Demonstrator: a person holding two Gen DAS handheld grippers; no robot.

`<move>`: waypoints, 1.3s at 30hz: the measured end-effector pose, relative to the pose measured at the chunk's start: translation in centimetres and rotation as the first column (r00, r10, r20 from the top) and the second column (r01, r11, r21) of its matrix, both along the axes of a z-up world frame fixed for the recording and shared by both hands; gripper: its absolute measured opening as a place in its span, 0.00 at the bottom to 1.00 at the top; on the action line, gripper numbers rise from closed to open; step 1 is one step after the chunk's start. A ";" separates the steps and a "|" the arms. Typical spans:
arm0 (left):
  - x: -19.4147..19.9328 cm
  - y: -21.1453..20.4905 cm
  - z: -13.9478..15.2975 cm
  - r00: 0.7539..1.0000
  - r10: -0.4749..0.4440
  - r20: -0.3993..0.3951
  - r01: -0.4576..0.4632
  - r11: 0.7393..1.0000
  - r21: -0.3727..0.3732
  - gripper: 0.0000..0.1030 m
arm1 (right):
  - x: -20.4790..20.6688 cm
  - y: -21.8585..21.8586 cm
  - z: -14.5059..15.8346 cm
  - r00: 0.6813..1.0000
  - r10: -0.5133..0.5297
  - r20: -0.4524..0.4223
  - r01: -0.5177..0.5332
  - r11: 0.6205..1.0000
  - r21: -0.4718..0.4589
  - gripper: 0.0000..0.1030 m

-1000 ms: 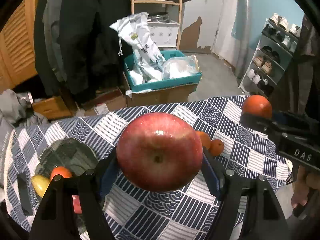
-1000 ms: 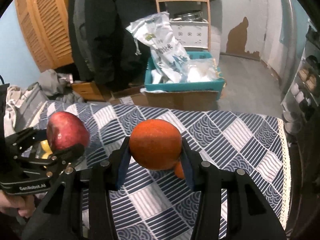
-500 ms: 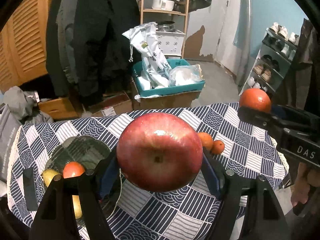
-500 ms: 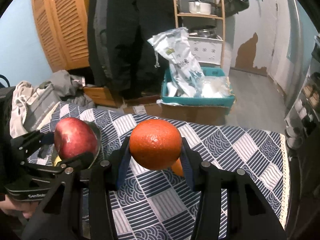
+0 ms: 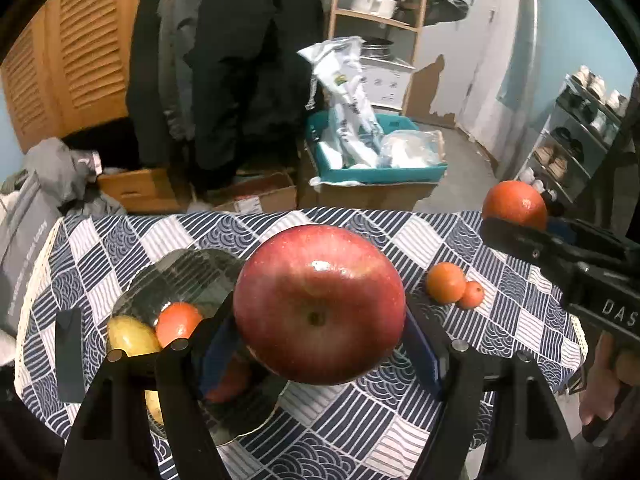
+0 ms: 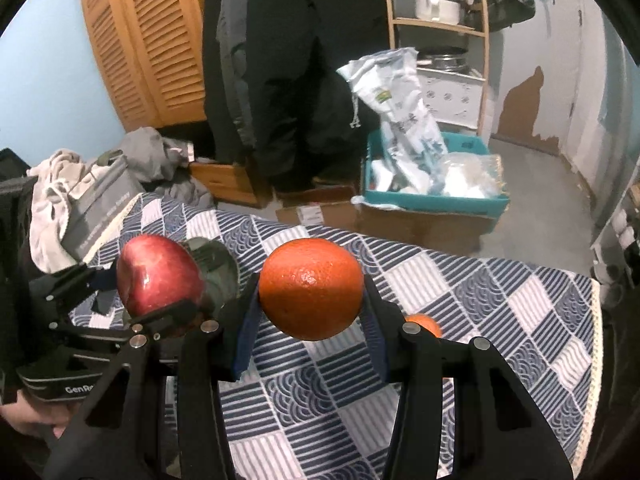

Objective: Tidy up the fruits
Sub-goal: 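Lift the apple with the left gripper while the right gripper carries the orange toward the bowl, then lower the apple into the bowl and open the left gripper while the right releases the orange there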

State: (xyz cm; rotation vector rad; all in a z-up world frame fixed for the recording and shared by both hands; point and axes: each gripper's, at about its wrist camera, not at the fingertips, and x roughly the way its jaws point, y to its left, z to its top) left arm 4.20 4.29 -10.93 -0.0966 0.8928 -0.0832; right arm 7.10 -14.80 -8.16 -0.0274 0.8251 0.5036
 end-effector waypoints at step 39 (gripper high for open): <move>1.2 11.6 -9.3 0.947 0.203 -0.247 -0.219 0.975 -0.037 0.75 | 4.5 14.4 -10.1 0.953 0.194 -0.231 -0.216 0.973 -0.076 0.45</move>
